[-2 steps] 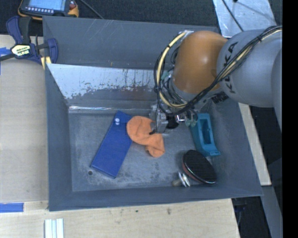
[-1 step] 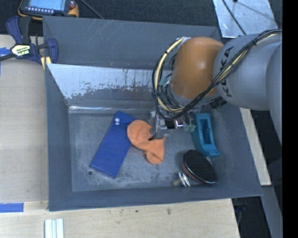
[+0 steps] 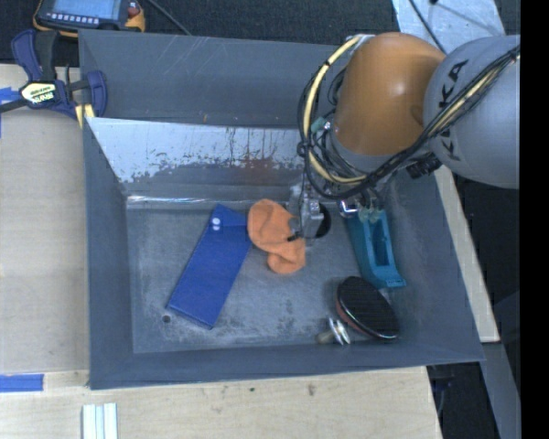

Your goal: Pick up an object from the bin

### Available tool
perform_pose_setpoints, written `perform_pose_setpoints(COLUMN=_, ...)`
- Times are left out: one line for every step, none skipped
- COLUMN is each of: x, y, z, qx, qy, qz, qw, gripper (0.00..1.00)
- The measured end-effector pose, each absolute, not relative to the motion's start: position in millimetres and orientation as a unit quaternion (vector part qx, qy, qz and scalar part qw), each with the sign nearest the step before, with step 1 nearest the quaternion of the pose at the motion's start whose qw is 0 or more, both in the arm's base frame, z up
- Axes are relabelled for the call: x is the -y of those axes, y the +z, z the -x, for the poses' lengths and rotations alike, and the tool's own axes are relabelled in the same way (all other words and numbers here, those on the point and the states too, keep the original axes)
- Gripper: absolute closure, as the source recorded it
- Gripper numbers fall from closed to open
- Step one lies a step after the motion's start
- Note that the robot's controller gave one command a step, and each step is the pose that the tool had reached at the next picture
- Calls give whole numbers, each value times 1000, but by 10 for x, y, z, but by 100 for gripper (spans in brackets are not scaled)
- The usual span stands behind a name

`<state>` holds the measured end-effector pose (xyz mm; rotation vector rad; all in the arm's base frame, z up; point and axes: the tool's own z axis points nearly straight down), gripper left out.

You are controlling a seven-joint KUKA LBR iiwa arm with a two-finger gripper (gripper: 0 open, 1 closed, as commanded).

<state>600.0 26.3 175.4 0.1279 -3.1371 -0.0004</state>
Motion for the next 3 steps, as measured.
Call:
perform_pose_setpoints(x=-726, y=1581, z=-5960, qx=999, qy=0, qz=-33, qw=-7, gripper=100)
perform_pose_setpoints(x=-957, y=1502, z=-5965, qx=997, qy=0, qz=-79, qw=4, gripper=100)
perform_pose_setpoints(x=-1020, y=1156, z=-5808, qx=975, qy=0, qz=-221, qw=-6, gripper=100)
